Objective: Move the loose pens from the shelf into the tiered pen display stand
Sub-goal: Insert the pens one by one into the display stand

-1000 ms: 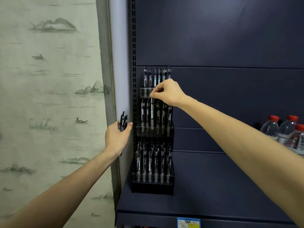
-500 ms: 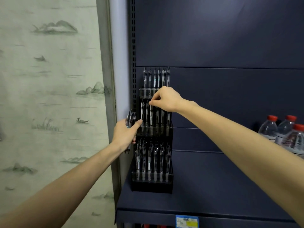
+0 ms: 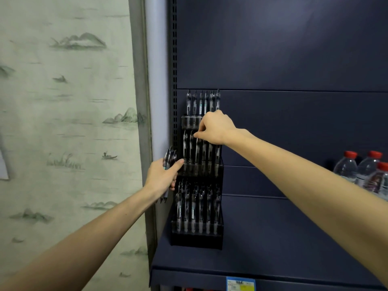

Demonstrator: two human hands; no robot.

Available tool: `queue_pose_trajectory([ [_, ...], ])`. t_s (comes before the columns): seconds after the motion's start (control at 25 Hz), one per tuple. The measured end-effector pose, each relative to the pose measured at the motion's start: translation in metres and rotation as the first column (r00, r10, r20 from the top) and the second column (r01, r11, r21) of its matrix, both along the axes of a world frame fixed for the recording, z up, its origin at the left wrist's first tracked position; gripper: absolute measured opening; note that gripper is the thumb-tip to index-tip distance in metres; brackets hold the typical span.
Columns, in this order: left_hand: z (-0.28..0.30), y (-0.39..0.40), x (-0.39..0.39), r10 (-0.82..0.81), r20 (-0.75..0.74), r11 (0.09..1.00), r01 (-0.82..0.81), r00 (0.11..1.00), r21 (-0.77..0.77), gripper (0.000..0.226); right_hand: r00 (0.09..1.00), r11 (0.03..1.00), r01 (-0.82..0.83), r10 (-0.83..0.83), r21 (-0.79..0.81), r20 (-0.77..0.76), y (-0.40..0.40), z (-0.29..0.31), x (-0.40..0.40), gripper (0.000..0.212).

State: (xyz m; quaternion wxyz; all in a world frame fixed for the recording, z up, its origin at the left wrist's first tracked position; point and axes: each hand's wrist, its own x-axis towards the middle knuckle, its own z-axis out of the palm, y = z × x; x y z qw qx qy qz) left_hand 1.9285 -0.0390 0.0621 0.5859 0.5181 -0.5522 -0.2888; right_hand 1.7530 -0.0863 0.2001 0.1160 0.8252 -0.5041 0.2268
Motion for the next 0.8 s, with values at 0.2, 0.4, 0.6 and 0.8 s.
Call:
queue_pose_trajectory([
  [0.2,0.002,0.011,-0.006,-0.149,-0.040,0.988,0.150,0.988,0.020,0.042,0.999,1.000,-0.022,0.022,0.000,0.031,0.000,-0.005,0.001,0.031],
  [0.4,0.004,0.009,-0.010,-0.182,-0.062,0.983,0.183,0.981,0.005,0.042,0.942,0.954,-0.179,0.237,-0.242,0.238,0.019,-0.020,0.001,0.022],
  [0.6,0.008,0.009,-0.017,-0.117,-0.068,0.993,0.116,0.991,-0.023,0.042,0.961,0.980,-0.192,0.199,-0.052,0.193,0.031,-0.032,-0.002,0.027],
  [0.8,0.012,0.008,-0.022,-0.085,-0.069,0.993,0.079,0.994,-0.083,0.034,0.922,0.967,-0.243,0.207,0.071,0.327,0.030,-0.041,0.000,0.032],
])
